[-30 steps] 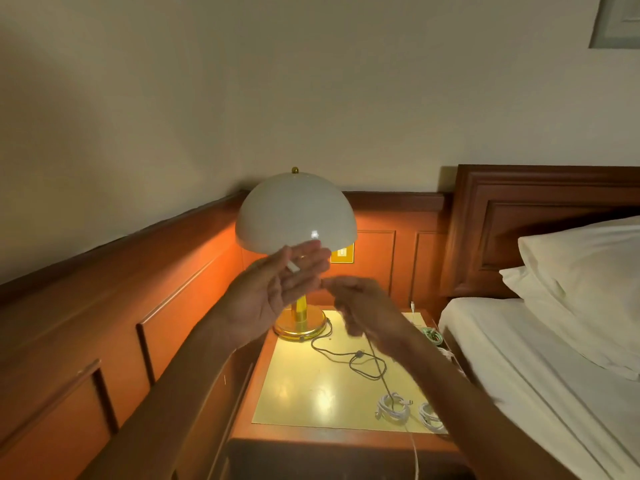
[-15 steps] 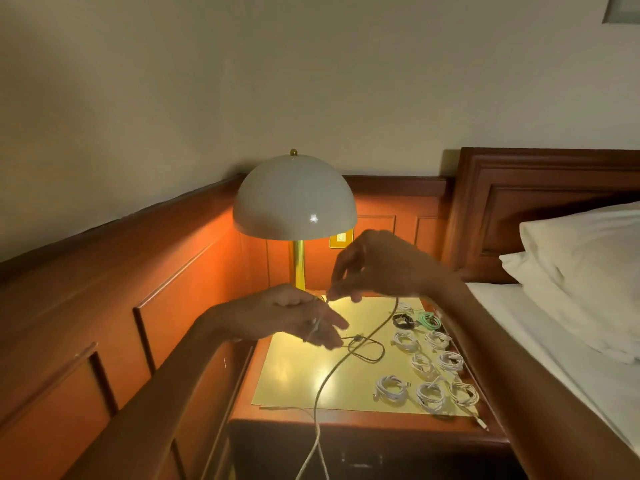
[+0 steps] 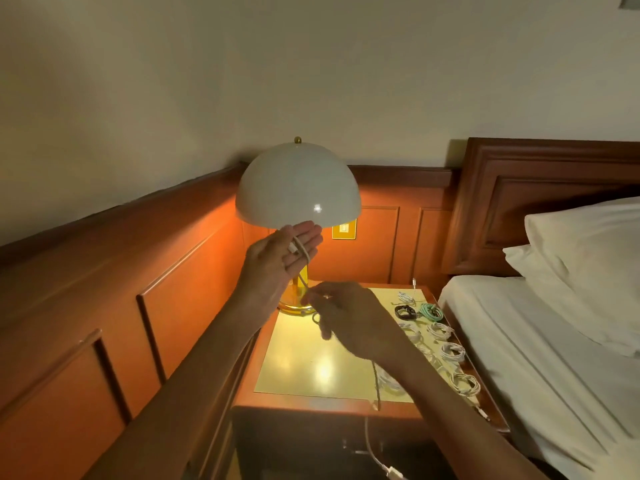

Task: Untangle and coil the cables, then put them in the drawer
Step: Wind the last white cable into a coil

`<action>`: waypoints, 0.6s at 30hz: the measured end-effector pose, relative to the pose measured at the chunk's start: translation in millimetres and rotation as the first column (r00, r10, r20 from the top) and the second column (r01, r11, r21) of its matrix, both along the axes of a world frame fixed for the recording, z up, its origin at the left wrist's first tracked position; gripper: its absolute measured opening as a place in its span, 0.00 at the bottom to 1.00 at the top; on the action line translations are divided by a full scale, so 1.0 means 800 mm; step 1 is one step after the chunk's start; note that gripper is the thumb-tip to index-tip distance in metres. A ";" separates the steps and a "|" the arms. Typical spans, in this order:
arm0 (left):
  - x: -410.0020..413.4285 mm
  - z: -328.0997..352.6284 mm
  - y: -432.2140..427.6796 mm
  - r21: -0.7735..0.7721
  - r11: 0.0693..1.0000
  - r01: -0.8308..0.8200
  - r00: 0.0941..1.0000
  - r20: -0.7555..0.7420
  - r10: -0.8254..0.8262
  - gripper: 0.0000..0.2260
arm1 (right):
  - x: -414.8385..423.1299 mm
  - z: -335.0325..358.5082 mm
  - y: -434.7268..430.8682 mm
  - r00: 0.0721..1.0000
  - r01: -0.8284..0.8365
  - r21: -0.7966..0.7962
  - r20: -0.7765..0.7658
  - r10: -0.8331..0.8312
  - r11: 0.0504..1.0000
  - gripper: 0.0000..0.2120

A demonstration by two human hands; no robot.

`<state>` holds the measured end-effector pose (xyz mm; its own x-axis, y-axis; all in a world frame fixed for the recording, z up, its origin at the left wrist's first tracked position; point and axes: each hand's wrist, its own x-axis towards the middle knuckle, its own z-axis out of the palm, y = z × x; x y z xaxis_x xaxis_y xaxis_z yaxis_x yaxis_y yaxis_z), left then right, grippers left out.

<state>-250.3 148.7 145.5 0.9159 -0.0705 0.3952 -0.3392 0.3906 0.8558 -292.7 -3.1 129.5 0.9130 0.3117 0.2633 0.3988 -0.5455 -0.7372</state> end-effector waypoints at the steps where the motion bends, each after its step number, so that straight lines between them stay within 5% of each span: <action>1: 0.003 -0.005 0.001 0.183 0.974 -0.136 0.988 0.101 0.119 0.15 | 0.000 0.007 -0.005 0.995 0.027 -0.122 0.103 -0.015 0.992 0.12; 4: 0.002 -0.016 0.006 0.609 0.687 -0.398 0.892 0.431 0.135 0.14 | 0.005 0.044 -0.027 0.958 0.148 -0.362 0.283 -0.042 0.920 0.10; 6: -0.005 -0.019 0.007 0.756 0.545 -0.362 0.902 0.432 0.000 0.14 | 0.015 0.075 -0.040 0.943 0.161 -0.418 0.331 -0.015 0.894 0.10; 9: -0.014 -0.013 0.004 0.746 0.664 -0.044 0.965 0.205 -0.167 0.19 | 0.037 0.115 -0.054 0.953 0.049 -0.413 0.291 0.082 0.909 0.09; 11: -0.020 -0.001 0.009 0.628 0.748 0.215 0.955 0.026 -0.296 0.19 | 0.052 0.124 -0.058 0.964 -0.123 -0.298 0.190 0.185 0.947 0.08; 14: -0.025 0.018 0.021 0.301 0.810 0.503 0.861 -0.092 -0.501 0.13 | 0.071 0.100 -0.053 0.969 -0.233 0.105 0.106 0.222 0.967 0.08; 16: -0.021 0.026 0.021 -0.099 0.822 0.561 0.822 -0.055 -0.567 0.05 | 0.074 0.065 -0.045 0.994 -0.092 0.282 0.074 0.075 0.955 0.10; 18: -0.013 0.027 0.013 -0.429 0.810 0.400 0.877 -0.077 -0.474 0.04 | 0.067 0.026 -0.033 1.000 -0.025 0.332 0.017 0.020 0.943 0.10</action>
